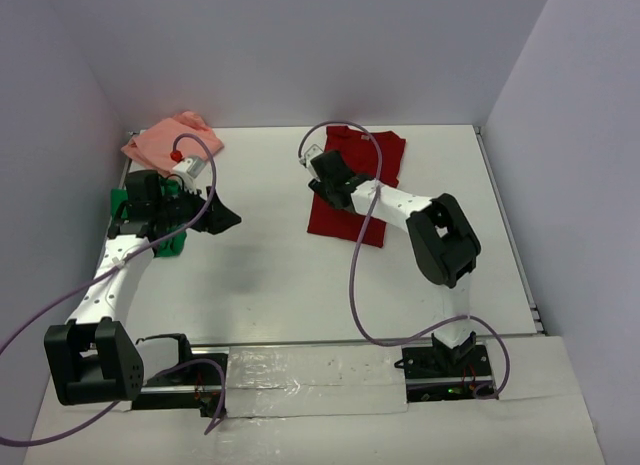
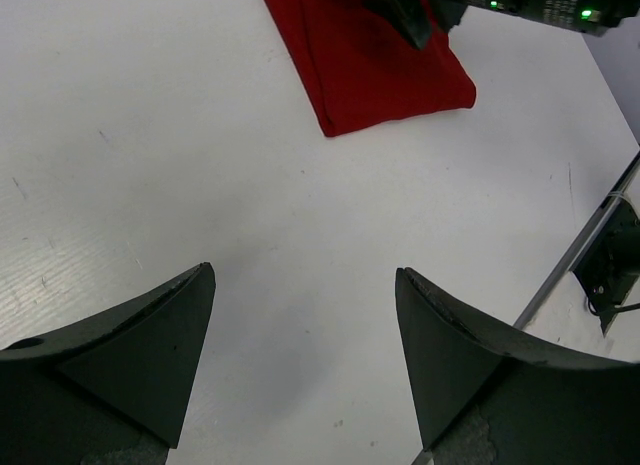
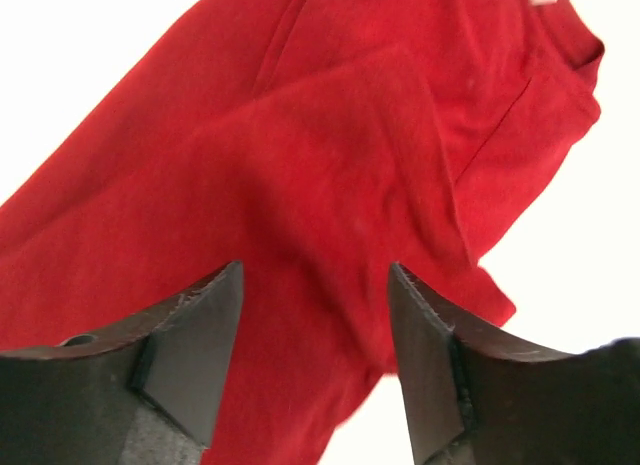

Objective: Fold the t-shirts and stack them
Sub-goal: Fold the folded rectangular tshirt in 1/3 of the way

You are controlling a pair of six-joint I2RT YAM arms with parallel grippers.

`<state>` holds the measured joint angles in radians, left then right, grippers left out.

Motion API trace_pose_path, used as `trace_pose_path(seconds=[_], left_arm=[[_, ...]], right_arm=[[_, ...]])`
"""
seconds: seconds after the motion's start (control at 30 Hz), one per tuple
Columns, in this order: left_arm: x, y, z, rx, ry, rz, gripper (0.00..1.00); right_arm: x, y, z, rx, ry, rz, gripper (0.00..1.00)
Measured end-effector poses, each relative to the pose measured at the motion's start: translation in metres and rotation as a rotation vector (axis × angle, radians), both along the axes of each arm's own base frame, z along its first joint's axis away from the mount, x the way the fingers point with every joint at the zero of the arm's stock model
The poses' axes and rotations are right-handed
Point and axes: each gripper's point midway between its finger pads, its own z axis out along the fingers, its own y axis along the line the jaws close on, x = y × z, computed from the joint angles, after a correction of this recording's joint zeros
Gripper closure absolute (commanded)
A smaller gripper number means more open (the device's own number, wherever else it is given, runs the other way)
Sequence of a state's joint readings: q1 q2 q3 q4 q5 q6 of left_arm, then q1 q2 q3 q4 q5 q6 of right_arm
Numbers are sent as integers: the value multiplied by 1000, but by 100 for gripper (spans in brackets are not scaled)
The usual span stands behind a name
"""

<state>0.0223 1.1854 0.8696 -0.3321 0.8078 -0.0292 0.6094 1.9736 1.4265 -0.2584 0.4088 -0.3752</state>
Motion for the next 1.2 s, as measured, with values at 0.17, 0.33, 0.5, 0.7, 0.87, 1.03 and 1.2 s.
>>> trace_pose_path(seconds=[0.17, 0.33, 0.5, 0.7, 0.87, 1.03, 1.2], left_arm=[[-4, 0, 4, 0, -23, 0, 18], [-4, 0, 11, 1, -56, -1, 18], [-4, 0, 11, 1, -63, 1, 18], [-4, 2, 10, 0, -62, 5, 18], [-4, 2, 10, -1, -62, 4, 18], [-4, 2, 11, -1, -64, 4, 18], [-3, 1, 11, -2, -68, 2, 19]], right_arm=[[20, 1, -13, -17, -46, -3, 30], [50, 3, -4, -11, -117, -21, 30], [86, -6, 3, -46, -208, -67, 30], [124, -20, 5, -12, -206, -133, 31], [131, -35, 7, 33, -160, -168, 33], [126, -34, 6, 72, -98, -163, 34], [115, -22, -3, 115, -22, -125, 34]])
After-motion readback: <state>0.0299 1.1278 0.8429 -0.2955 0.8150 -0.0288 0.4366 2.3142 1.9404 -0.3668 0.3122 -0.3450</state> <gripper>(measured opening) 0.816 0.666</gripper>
